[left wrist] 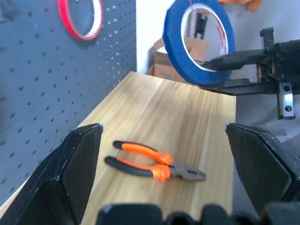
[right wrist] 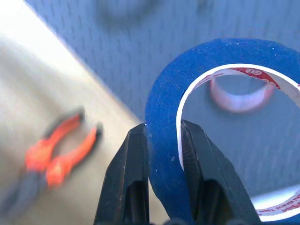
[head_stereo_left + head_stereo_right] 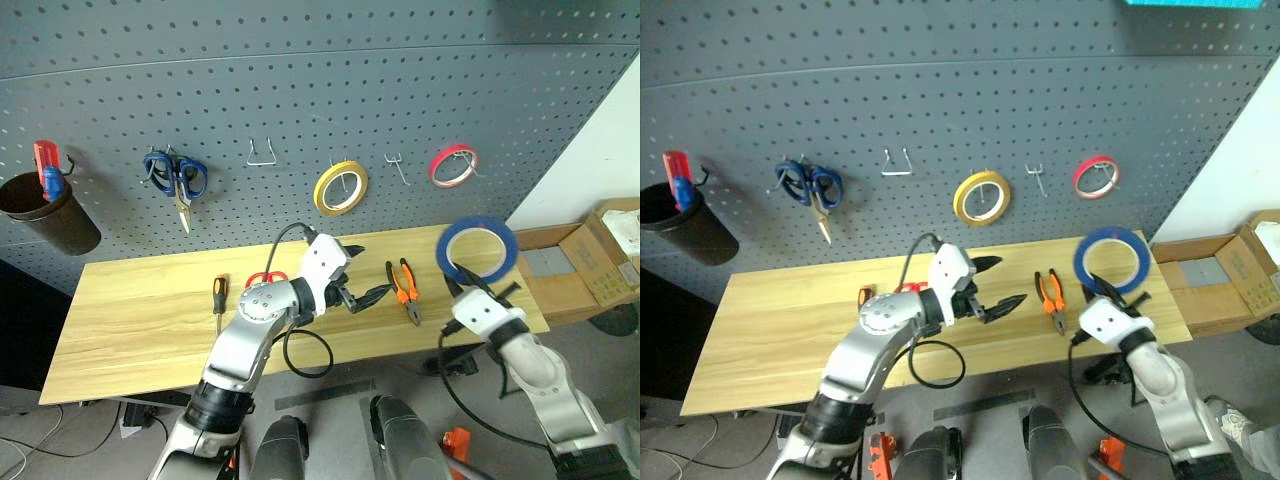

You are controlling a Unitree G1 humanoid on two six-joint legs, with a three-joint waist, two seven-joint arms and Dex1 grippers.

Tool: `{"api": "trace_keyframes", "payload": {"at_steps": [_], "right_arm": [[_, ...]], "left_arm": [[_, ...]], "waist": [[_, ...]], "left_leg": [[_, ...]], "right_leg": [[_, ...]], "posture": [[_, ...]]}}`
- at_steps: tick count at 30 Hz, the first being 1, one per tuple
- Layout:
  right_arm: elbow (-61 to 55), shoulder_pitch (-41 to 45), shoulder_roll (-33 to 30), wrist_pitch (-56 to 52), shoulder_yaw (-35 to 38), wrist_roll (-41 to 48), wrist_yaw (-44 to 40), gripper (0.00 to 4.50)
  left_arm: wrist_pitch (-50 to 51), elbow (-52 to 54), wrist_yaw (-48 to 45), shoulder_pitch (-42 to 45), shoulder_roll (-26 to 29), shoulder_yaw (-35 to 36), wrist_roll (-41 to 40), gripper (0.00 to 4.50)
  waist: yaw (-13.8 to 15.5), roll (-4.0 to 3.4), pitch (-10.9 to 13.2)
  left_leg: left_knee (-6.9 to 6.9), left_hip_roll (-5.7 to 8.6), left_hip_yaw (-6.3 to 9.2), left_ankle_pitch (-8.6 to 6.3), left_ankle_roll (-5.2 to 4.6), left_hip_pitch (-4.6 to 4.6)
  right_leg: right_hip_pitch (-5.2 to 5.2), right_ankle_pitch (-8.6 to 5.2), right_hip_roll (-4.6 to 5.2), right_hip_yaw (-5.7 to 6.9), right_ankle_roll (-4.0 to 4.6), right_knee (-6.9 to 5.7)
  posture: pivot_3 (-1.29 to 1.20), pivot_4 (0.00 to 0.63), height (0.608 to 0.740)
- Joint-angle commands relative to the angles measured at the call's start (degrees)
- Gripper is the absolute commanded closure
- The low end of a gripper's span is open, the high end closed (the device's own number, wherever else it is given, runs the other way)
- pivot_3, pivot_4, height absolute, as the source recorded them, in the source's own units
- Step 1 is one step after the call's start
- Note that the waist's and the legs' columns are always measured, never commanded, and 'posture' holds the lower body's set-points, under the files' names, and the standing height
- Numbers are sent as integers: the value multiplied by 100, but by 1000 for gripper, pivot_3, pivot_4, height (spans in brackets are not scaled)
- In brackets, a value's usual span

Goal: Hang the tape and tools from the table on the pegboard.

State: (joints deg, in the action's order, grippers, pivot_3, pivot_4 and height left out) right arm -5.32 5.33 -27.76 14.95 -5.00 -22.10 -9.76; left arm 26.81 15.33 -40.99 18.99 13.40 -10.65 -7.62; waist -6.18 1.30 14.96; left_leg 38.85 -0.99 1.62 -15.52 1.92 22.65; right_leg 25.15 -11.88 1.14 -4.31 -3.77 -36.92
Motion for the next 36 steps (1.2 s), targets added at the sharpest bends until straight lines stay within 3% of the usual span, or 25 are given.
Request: {"api": "trace_keyframes", "payload": {"at_steps": [1, 15, 26, 36], "right_arm": [[319, 448, 35, 457, -52, -128, 241, 4074], [1948, 1723, -145, 1755, -285, -122, 304, 4074], [3508, 2775, -104, 2674, -834, 1260, -1775, 4074], [4940, 3614, -144, 2917, -720, 1324, -2116, 4074]], "left_arm": [[127, 451, 289, 13, -12, 99, -118, 0], [-260, 107, 914, 306, -3, 127, 12, 0], [-243, 72, 811, 315, 61, 36, -75, 0], [-162, 126, 794, 280, 36, -54, -97, 0]], "waist": [[7, 27, -39], [146, 43, -287], [141, 45, -301], [143, 44, -302]], "left_leg": [[0, 5, 7, 9, -4, 0], [-6, 16, 24, 17, -13, 2], [-3, 18, 28, 22, -22, -88], [-7, 18, 35, 22, -22, -87]], "right_leg": [[-3, 3, 0, 0, 1, -2], [-12, 27, 6, 4, 36, 0], [-106, 18, 5, 4, 15, 5], [-104, 32, 5, 7, 39, 3]], "posture": [[-90, 149, 740], [-21, 108, 740], [-4, 110, 740], [-2, 121, 740]]}}
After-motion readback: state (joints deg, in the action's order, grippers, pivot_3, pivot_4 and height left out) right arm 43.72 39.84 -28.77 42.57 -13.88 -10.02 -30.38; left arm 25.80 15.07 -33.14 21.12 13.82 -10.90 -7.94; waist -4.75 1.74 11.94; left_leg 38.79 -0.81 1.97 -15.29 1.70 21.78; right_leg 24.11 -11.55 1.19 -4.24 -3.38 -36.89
